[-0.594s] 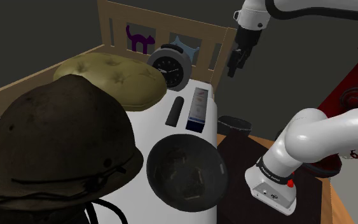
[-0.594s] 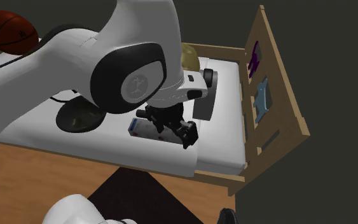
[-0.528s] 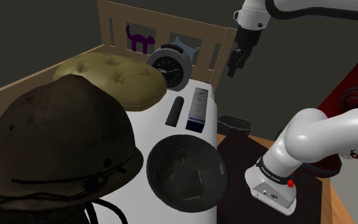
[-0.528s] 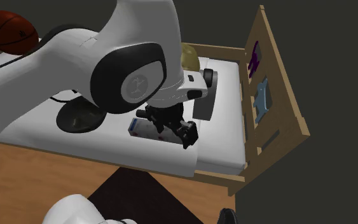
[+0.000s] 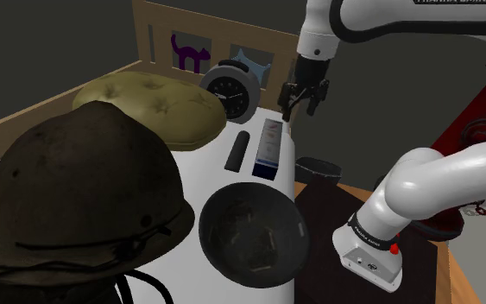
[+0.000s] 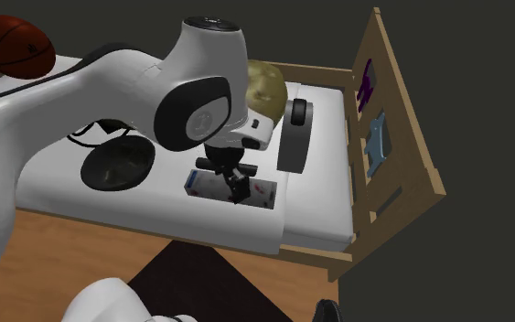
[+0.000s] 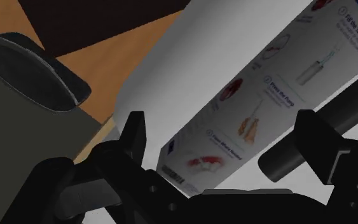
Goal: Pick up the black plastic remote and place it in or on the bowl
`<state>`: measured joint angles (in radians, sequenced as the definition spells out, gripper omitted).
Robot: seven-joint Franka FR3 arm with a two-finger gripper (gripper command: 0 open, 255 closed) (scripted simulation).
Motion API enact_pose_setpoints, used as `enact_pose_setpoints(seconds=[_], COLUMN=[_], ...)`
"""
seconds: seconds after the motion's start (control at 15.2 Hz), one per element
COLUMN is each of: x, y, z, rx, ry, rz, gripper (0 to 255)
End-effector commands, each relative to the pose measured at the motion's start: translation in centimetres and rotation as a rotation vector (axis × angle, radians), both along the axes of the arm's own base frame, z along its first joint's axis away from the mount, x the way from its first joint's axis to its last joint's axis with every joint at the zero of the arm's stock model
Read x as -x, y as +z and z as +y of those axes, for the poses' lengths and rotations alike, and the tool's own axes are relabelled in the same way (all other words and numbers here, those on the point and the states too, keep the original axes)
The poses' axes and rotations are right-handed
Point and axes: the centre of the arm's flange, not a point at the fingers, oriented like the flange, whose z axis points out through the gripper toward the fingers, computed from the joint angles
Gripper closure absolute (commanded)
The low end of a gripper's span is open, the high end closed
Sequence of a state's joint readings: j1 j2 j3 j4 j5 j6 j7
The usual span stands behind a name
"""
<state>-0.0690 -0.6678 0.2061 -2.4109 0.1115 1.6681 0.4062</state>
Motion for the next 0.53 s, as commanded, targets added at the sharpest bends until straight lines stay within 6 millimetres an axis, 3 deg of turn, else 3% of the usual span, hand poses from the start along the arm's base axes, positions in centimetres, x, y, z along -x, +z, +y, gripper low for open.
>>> enact_pose_setpoints(seconds=[0.0,0.46], x=[-1.0,-5.9], y=[-1.5,-5.9], z=[1.6,6.3], rx=[-0.027,-0.114], ry=[-0.123,-0.512], rz=[0.011,0.046], gripper=[0,0])
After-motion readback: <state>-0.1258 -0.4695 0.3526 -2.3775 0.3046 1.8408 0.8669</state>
